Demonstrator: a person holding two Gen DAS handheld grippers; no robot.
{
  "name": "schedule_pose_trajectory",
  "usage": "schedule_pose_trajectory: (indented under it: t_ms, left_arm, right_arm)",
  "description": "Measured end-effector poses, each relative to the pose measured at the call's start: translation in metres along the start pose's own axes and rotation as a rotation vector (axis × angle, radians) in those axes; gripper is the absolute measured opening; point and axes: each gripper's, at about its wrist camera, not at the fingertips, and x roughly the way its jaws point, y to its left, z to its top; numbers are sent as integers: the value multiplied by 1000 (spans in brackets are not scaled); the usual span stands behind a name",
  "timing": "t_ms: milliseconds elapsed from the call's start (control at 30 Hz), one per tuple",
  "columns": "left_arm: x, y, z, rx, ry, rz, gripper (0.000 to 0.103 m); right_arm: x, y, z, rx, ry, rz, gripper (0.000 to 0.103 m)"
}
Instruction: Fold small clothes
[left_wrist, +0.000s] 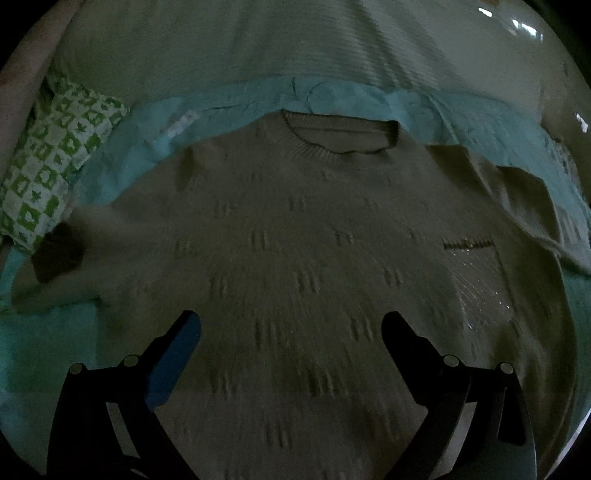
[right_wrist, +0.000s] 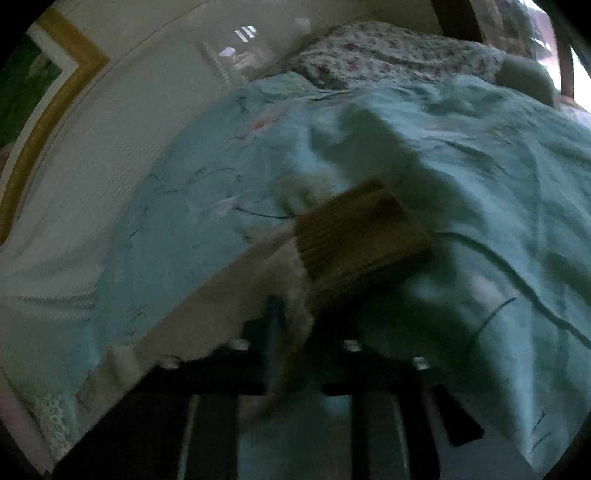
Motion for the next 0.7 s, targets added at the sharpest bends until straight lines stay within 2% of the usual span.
schedule_pose_trajectory:
  t_ms: [67,233,333,400,600,700]
  left_arm:
    - [3,4,-1,-11,-1,-10,99]
    - [3,18,-5,-40,7,-36,99]
    - [-5,29,-10,-55,-4,-48,99]
    - [-9,39,-13,-69,-12,-52,99]
    - [-19,86,-29,-139,-16,-56,99]
    - [-22,108,-34,-177,-17,-61,99]
  right_arm:
    - [-8,24,-7,-61,-21,37,10]
    - [-20,130,-42,-253,23,275,9]
    - [-14,209,-85,-352,120,479,8]
    - [-4,256,-115,-397,197,572,8]
    - [29,365,-222,-504,397,719,8]
    - [43,401,-274,-553,476,743,8]
